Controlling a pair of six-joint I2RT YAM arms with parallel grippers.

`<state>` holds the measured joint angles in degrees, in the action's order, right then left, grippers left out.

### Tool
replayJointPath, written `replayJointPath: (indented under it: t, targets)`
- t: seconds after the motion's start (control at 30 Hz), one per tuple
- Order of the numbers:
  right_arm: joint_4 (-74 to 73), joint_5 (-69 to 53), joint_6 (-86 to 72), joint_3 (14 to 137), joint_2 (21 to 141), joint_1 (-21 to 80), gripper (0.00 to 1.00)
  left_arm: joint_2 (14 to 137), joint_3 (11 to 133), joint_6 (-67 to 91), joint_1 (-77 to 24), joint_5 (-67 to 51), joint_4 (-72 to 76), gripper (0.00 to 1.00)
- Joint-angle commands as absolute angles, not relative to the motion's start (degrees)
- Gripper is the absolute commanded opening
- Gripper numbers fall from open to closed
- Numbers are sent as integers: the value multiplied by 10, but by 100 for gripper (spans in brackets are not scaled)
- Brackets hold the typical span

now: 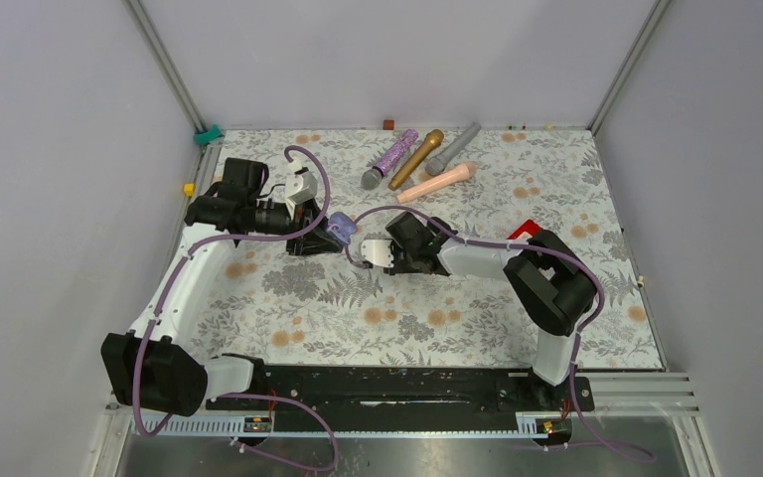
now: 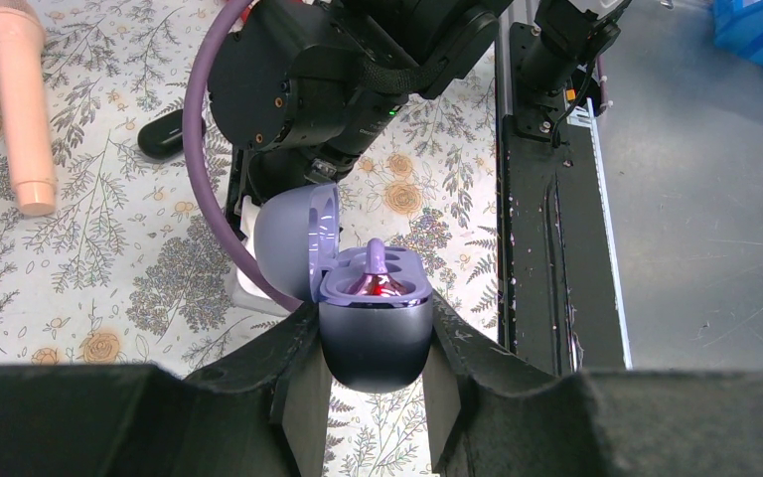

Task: Insert the wireless bluetooth earbuds into the charging case
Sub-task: Adjust the earbud at the center of the board.

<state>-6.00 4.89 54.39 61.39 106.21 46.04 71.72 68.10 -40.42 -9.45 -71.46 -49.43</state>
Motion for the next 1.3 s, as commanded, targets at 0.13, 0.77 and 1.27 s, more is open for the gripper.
replayJointPath:
  t: [0.13,0.77,1.27]
  targets:
    - [-117,17,542,671,1082,459,41,711,688,-406,-91,-741,-479,0]
    - [-161,48,535,752,1139,450,28,710,687,-407,-91,-741,-478,0]
    - [-147,19,524,728,1062,445,15,715,686,-407,-91,-743,-478,0]
